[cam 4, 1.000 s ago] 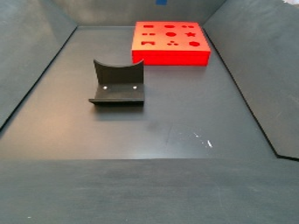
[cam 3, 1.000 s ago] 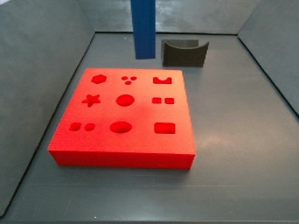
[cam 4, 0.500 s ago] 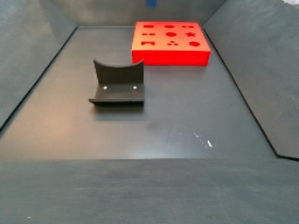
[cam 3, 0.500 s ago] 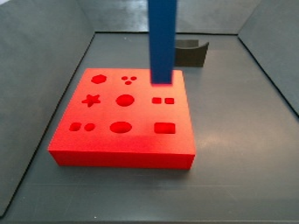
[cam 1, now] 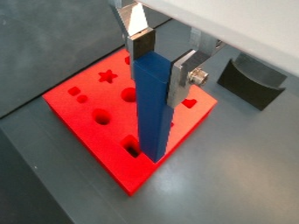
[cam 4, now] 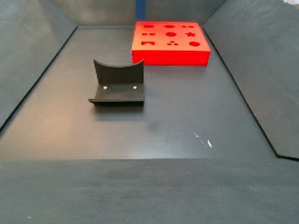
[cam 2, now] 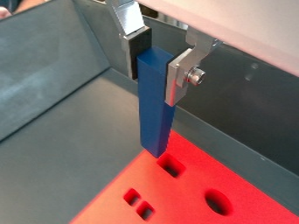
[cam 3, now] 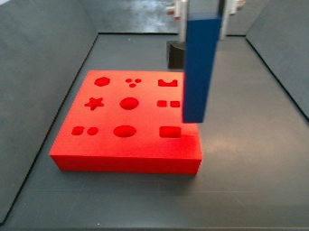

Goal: Insert the rectangle object.

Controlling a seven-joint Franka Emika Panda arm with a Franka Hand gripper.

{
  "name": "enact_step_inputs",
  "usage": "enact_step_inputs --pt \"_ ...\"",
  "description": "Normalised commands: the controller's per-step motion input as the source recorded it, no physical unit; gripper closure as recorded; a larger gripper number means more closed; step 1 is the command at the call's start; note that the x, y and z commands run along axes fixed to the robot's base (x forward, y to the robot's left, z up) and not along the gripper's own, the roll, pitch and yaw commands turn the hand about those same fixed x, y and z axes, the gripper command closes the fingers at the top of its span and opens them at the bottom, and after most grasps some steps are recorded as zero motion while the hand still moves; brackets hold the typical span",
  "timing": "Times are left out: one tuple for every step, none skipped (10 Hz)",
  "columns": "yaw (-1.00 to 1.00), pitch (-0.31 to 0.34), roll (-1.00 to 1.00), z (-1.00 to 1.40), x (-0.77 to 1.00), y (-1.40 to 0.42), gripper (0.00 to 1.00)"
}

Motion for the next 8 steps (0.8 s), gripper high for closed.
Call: enact_step_inputs --pt "0.08 -0.037 0.05 -0.45 -0.23 -0.12 1.0" --pt "0.09 -0.057 0.13 -0.54 -0.39 -0.1 1.0" --pt "0.03 -0.056 0.09 -0.38 -0.5 -0.02 1.0" --pt "0.0 -0.013 0.03 -0.18 -0.31 0.0 1.0" --pt "0.0 -0.011 0.02 -0.1 -0.27 0.0 1.0" --pt "0.0 -0.007 0.0 -0.09 -0.21 0.0 1.0" --pt "0.0 -0.017 0.0 -0.08 -0.15 0.0 1.0" --pt "0.0 -0.011 -0.02 -0.22 0.0 -0.01 1.0"
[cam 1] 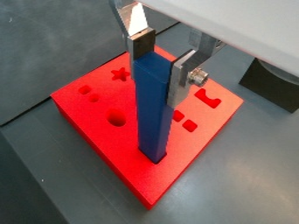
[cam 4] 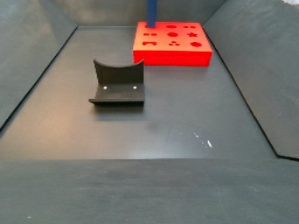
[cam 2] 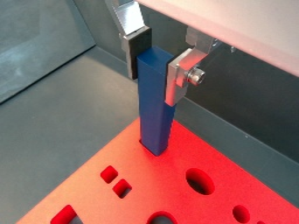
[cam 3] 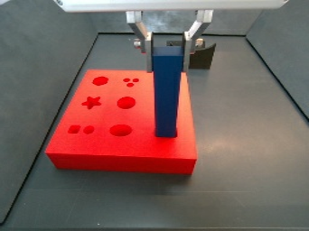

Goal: Insert the rectangle object.

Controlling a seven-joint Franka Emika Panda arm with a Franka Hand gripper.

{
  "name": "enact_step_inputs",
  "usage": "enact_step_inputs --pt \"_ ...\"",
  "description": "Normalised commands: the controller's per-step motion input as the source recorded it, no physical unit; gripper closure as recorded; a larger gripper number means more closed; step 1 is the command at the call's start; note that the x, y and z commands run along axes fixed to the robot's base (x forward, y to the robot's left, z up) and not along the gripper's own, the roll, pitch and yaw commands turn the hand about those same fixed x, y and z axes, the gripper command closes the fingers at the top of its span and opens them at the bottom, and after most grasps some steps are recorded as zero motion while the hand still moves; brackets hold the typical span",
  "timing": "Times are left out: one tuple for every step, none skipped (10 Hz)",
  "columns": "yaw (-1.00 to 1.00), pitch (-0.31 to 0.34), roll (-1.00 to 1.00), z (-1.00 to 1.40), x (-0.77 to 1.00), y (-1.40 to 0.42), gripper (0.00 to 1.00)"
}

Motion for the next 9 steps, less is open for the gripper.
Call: enact_step_inputs --pt "0.02 0.006 -0.21 -0.72 0.19 0.01 1.0" --pt "0.18 0.0 -0.13 -0.93 0.4 0.0 1.0" --pt "0.16 0.0 -0.1 -0.96 0.42 0.0 1.0" --pt "0.16 -0.034 -0.04 -0.93 0.41 0.0 1.0" --pt "0.0 -0.059 0.0 -0.78 0.11 0.0 1.0" --pt "0.0 -0.061 0.0 -0.72 0.0 0.0 1.0" --pt "0.0 -0.027 0.0 -0.44 0.0 0.0 1.0" --pt "0.0 0.0 0.0 0.0 -0.03 0.0 1.0" --pt "0.0 0.0 0.0 0.0 0.0 0.0 1.0"
